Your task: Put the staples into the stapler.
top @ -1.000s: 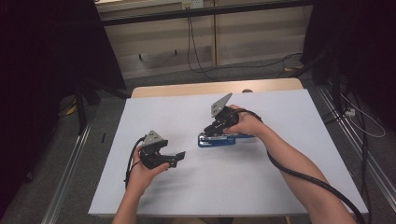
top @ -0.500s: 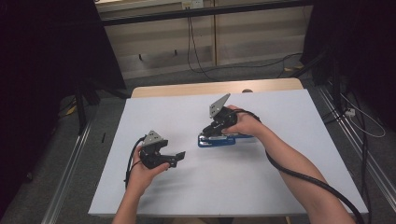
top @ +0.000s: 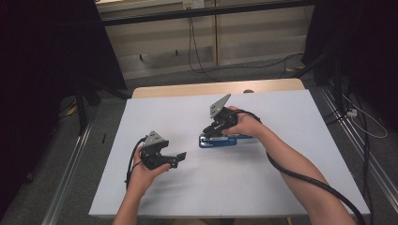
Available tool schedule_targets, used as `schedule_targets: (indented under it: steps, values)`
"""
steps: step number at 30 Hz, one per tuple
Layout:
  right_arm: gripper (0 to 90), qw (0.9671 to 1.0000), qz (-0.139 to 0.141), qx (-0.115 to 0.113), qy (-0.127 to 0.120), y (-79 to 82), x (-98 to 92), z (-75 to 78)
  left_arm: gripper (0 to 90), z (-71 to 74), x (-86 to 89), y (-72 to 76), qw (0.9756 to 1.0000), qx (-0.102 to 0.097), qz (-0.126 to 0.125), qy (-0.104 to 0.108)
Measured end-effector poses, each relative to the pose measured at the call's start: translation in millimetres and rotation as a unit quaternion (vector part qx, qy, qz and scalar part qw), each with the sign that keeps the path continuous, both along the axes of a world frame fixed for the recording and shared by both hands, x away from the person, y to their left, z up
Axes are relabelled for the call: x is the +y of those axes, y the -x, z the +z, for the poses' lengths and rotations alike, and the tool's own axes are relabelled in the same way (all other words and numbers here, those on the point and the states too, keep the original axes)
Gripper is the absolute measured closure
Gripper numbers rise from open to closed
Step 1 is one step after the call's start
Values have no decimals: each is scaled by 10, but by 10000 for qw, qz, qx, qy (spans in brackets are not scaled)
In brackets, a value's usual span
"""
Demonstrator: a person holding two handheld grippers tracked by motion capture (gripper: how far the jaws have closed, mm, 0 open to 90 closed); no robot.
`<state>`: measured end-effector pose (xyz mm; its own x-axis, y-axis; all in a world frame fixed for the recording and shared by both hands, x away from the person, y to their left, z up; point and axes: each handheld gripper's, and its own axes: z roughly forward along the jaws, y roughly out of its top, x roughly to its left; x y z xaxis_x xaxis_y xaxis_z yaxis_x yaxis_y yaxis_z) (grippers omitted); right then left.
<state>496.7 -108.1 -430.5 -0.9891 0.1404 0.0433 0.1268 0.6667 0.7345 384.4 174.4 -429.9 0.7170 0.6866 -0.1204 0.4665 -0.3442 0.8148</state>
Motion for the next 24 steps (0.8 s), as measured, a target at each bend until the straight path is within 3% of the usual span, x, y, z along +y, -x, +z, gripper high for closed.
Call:
schedule_targets:
  steps: [11,18,24]
  values:
    - [584,9992,-338,26,-199,43,-130,48,110,-5,-8,-9,10000,-1,-3,24]
    - [413,9964,-760,-74,-378,157,-296,122,110,-3,-25,-11,10000,0,-54,13]
    - [336,9944,-954,-31,-455,269,-394,130,110,11,-21,-19,10000,-44,-61,25]
